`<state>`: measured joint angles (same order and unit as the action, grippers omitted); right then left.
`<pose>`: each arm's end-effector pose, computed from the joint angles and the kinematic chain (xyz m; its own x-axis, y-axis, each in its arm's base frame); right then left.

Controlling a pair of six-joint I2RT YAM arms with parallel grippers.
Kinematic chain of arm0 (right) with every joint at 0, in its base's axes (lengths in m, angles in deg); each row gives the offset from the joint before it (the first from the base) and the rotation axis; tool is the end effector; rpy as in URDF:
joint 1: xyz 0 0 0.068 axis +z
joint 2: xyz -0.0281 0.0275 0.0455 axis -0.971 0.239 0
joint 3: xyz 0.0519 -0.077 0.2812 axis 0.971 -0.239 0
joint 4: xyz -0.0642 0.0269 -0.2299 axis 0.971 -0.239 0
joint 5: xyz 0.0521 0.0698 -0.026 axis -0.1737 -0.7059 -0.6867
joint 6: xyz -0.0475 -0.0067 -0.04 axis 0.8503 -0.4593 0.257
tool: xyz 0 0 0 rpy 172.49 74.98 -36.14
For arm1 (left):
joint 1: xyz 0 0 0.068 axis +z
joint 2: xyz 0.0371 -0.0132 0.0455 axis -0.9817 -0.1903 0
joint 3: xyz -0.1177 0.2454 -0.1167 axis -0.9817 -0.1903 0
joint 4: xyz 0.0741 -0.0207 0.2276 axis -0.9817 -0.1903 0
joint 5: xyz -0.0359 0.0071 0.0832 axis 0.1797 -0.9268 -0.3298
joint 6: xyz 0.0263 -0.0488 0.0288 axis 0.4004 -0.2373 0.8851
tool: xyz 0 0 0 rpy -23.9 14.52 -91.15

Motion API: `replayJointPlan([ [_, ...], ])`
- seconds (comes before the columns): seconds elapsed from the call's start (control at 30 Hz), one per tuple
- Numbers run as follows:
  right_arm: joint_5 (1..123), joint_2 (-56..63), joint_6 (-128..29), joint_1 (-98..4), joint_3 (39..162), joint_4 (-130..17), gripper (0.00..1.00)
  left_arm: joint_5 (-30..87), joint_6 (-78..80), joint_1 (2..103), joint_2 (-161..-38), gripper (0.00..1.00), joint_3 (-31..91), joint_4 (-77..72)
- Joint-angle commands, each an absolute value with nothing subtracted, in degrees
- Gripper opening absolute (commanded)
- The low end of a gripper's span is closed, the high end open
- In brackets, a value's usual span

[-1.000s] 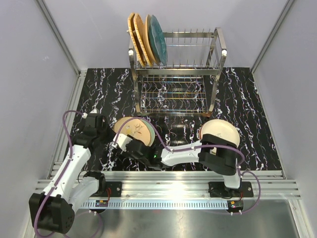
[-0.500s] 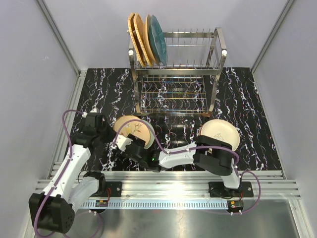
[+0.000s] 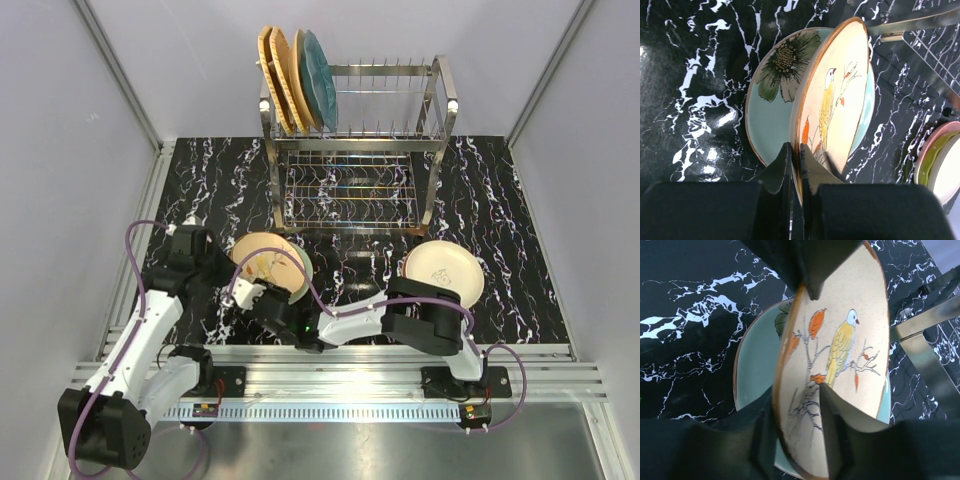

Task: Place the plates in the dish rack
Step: Pass the plate from the left arm to the right

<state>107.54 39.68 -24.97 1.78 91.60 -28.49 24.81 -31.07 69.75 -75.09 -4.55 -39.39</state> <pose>0.1210 0.4256 0.1926 0.1197 -0.5864 -0.8011 -0.6436 0.5686 -0.5123 0.1478 -0.0280 0.2543 -0.6796 -0.5855 -0.4420 -0.3547 0.7896 -0.5007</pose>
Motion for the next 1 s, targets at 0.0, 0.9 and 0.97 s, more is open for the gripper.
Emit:
replayJointPlan([
  [0.0,112.28,39.31,-23.64,1.61,91.11,-22.14,0.4,29.41,-31.33,69.71,-75.06,0.0,-1.07,-37.15],
  [0.9,104.37,29.29,-31.46,3.72,86.72,-26.27,0.0,25.55,-27.73,70.06,-79.9,0.68,7.18,-37.94],
  [0.97,104.19,27.97,-31.9,3.63,86.54,-26.36,0.0,23.62,-26.59,70.33,-79.9,0.75,8.59,-39.34],
])
